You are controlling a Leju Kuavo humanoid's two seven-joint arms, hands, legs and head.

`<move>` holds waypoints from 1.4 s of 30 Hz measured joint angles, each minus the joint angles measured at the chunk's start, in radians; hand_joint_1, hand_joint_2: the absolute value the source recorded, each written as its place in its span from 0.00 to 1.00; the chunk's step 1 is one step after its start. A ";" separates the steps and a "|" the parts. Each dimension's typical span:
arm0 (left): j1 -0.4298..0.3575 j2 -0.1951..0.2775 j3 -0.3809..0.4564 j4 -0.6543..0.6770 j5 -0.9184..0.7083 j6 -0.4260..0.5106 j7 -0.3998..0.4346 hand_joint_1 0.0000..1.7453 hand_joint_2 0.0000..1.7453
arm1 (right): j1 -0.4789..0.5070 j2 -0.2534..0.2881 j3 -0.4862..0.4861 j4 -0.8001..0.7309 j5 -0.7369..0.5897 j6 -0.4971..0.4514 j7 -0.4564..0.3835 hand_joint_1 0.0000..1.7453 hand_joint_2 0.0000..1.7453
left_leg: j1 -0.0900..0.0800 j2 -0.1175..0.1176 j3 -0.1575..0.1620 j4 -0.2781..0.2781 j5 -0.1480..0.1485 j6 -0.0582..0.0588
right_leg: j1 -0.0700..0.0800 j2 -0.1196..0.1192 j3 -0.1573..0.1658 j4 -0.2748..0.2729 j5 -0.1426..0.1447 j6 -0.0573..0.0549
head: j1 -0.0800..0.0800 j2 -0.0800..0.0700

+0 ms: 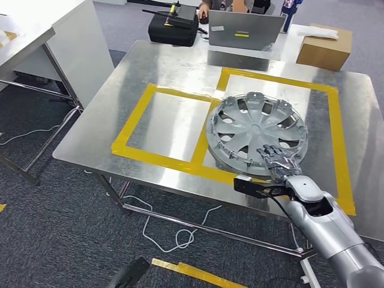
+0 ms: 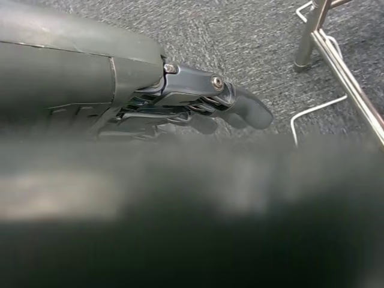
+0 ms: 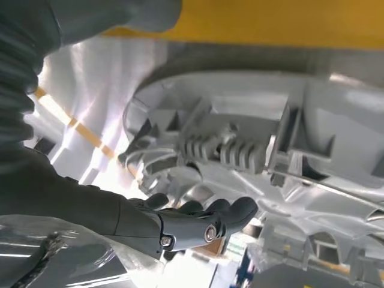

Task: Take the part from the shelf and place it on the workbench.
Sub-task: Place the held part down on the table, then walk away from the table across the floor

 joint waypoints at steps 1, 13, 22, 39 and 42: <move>0.001 0.001 0.003 0.000 0.002 -0.001 -0.002 0.00 0.00 | 0.008 -0.008 -0.003 -0.017 -0.029 0.013 -0.007 0.00 1.00 | 0.000 0.000 -0.001 0.000 0.000 0.000 | 0.000 0.000 -0.001 0.000 0.000 0.000 | 0.000 0.000; 0.027 0.014 0.038 0.000 0.042 0.002 -0.043 0.00 0.00 | 0.230 -0.201 -0.100 -0.337 -0.357 -0.124 -0.049 0.00 1.00 | 0.001 -0.004 -0.005 0.000 -0.001 0.001 | 0.000 -0.004 -0.003 0.000 -0.003 0.001 | 0.000 0.000; 0.057 0.018 0.071 0.000 0.073 0.019 -0.071 0.00 0.00 | 0.687 -0.116 -0.212 -0.690 0.069 -0.514 -0.042 0.00 1.00 | 0.003 -0.009 -0.005 0.000 -0.007 -0.002 | 0.002 -0.007 -0.004 0.001 -0.010 -0.002 | 0.000 0.000; 0.134 0.034 0.167 0.003 0.205 0.060 -0.155 0.00 0.00 | 1.086 0.451 -0.549 -0.925 0.045 -0.910 -0.458 0.00 1.00 | 0.004 -0.007 0.000 -0.001 -0.012 -0.007 | 0.003 -0.004 -0.001 0.002 -0.015 -0.007 | 0.000 0.000; 0.145 0.038 0.180 0.005 0.217 0.064 -0.152 0.00 0.00 | 1.032 0.552 -0.721 -0.833 -0.145 -0.910 -0.524 0.00 1.00 | 0.004 -0.007 0.000 -0.001 -0.012 -0.007 | 0.004 -0.003 0.000 0.002 -0.015 -0.007 | 0.000 0.000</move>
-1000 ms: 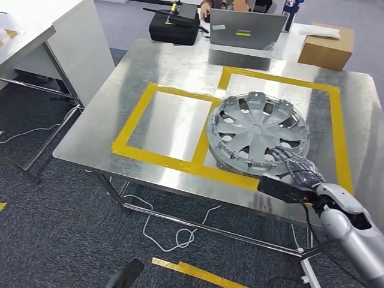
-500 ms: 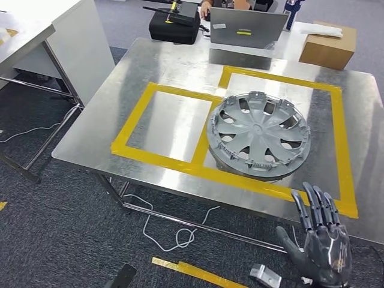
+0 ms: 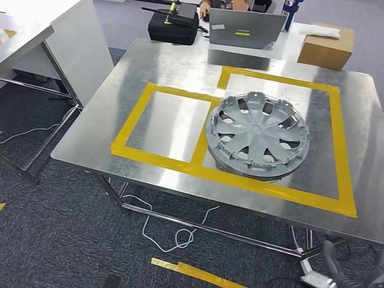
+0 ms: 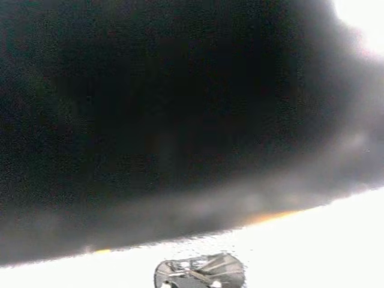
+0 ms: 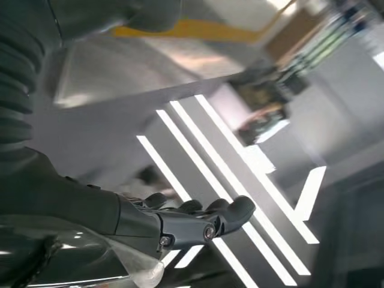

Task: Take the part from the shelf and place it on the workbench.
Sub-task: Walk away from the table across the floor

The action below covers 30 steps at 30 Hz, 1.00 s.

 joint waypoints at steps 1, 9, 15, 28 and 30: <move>0.001 0.002 0.002 0.001 0.002 0.001 0.000 0.00 0.00 | -0.021 0.020 -0.054 0.036 -0.051 0.000 -0.011 0.00 1.00 | 0.000 0.000 0.000 0.000 0.000 0.000 | 0.000 0.000 0.000 0.000 0.000 0.000 | 0.000 0.000; 0.007 0.010 0.004 0.002 0.007 0.008 -0.011 0.00 0.00 | -0.179 0.104 -0.405 0.321 -0.268 0.000 -0.101 0.00 1.00 | -0.001 0.000 0.001 0.000 -0.001 0.001 | -0.001 0.000 0.001 0.000 0.000 0.001 | 0.000 0.000; 0.009 0.012 0.003 0.002 0.009 0.017 -0.027 0.00 0.00 | -0.325 0.130 -0.635 0.631 -0.484 0.000 -0.182 0.00 1.00 | 0.000 0.000 0.000 0.000 -0.001 0.000 | 0.000 -0.001 0.001 0.000 -0.001 0.001 | 0.000 0.000; 0.008 0.012 -0.003 0.004 0.019 0.025 -0.029 0.00 0.00 | -0.547 0.136 -0.992 1.201 -0.530 0.000 -0.213 0.00 1.00 | 0.003 0.000 0.002 0.000 -0.002 -0.002 | 0.004 0.000 0.003 0.000 -0.002 -0.003 | 0.000 0.000; 0.009 0.011 -0.003 0.004 0.019 0.028 -0.029 0.00 0.00 | -0.565 0.136 -1.027 1.253 -0.510 0.000 -0.189 0.00 1.00 | 0.004 0.000 0.002 0.000 -0.002 -0.002 | 0.004 0.000 0.003 0.000 -0.002 -0.003 | 0.000 0.000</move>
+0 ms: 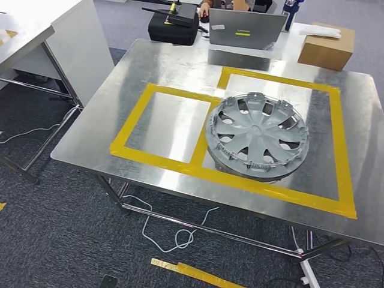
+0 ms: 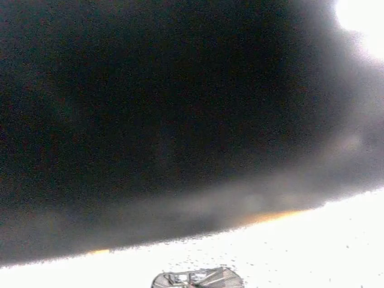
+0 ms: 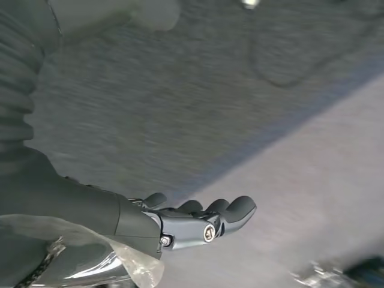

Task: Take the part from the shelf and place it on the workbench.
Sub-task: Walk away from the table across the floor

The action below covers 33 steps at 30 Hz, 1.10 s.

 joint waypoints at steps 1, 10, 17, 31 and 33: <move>0.000 0.000 0.000 0.000 0.000 0.001 0.000 0.00 0.00 | -0.005 0.000 -0.012 0.018 0.003 0.000 0.003 0.00 1.00 | 0.000 0.000 0.000 0.000 0.000 0.000 | 0.000 0.000 0.000 0.000 0.000 0.000 | 0.000 0.000; 0.001 -0.002 -0.005 0.000 0.012 0.023 -0.001 0.00 0.00 | -0.045 -0.003 -0.064 0.217 0.013 0.118 0.176 0.00 0.00 | 0.001 0.000 0.000 0.000 0.000 0.000 | 0.000 0.000 0.000 0.000 0.000 -0.001 | 0.000 0.000; 0.002 -0.056 -0.025 0.000 0.013 0.116 0.015 0.00 0.00 | -0.062 -0.026 -0.007 0.414 0.151 0.412 0.345 0.00 0.00 | 0.000 0.000 0.000 0.000 0.000 0.000 | 0.000 0.000 0.000 0.000 0.000 -0.001 | 0.000 0.000; -0.008 -0.058 -0.066 0.001 0.006 0.075 0.036 0.00 0.00 | -0.055 -0.061 0.133 0.513 0.309 0.478 0.373 0.00 0.00 | -0.009 0.000 0.001 0.007 -0.002 0.013 | -0.009 0.002 0.002 -0.002 0.003 0.012 | 0.000 0.000; -0.010 -0.060 -0.072 0.001 0.003 0.076 0.036 0.00 0.00 | -0.053 -0.063 0.139 0.517 0.311 0.478 0.373 0.00 0.00 | -0.007 0.006 0.003 0.000 0.009 0.021 | -0.010 0.000 0.000 -0.002 0.004 0.020 | 0.000 0.000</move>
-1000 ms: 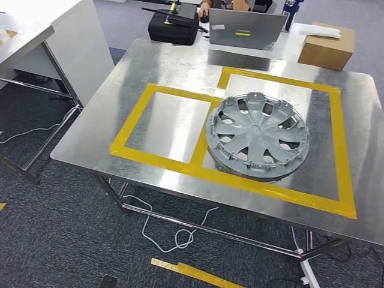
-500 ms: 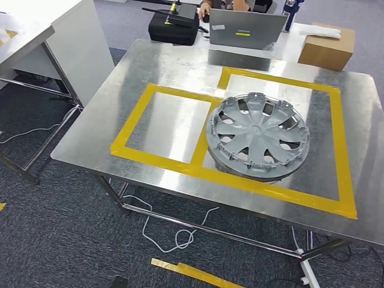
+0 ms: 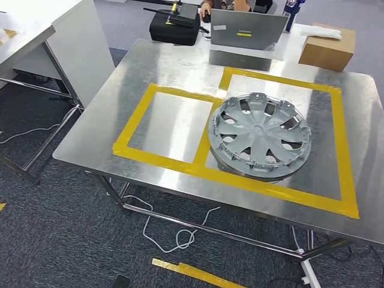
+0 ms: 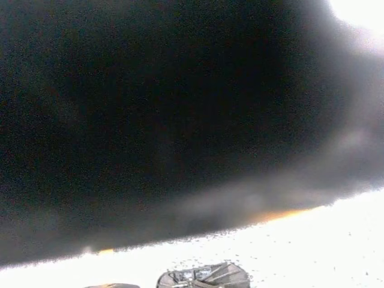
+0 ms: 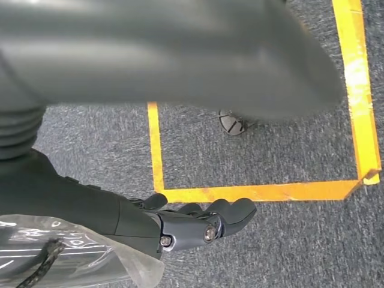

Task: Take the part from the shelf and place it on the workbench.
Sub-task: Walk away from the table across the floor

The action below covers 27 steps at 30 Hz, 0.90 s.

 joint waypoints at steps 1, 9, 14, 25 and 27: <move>-0.001 -0.002 -0.002 0.000 -0.001 0.000 0.000 0.00 0.00 | 0.001 -0.001 0.003 0.002 0.002 0.000 0.000 0.00 0.00 | 0.002 0.005 0.001 -0.005 0.007 0.005 | 0.001 -0.013 -0.006 0.011 -0.013 0.003 | 0.001 0.000; 0.006 -0.008 -0.007 0.000 0.002 0.002 0.000 0.00 0.00 | 0.003 -0.013 0.029 0.012 0.028 0.010 0.001 0.00 0.00 | 0.005 0.053 -0.021 -0.009 0.028 0.001 | -0.010 -0.078 -0.011 0.186 -0.129 0.023 | 0.005 0.000; 0.002 -0.009 -0.008 0.000 0.006 0.002 -0.002 0.00 0.00 | 0.000 -0.015 0.044 0.015 0.039 0.017 -0.001 0.00 0.00 | 0.003 0.054 -0.032 0.000 0.044 -0.029 | -0.007 -0.073 0.103 -0.004 -0.086 0.001 | 0.000 0.000; 0.006 -0.009 -0.008 0.000 0.007 0.002 -0.006 0.00 0.00 | 0.005 -0.018 0.046 0.019 0.044 0.024 -0.001 0.00 0.00 | 0.002 0.044 0.033 0.126 -0.103 -0.029 | 0.017 -0.076 0.014 0.003 -0.012 -0.047 | -0.008 0.000; 0.004 -0.009 -0.008 0.000 0.007 0.002 -0.009 0.00 0.00 | 0.003 -0.018 0.047 0.020 0.045 0.029 -0.002 0.00 0.00 | -0.005 0.038 0.110 -0.002 -0.077 -0.013 | 0.020 -0.075 0.004 0.006 -0.001 -0.040 | -0.007 0.000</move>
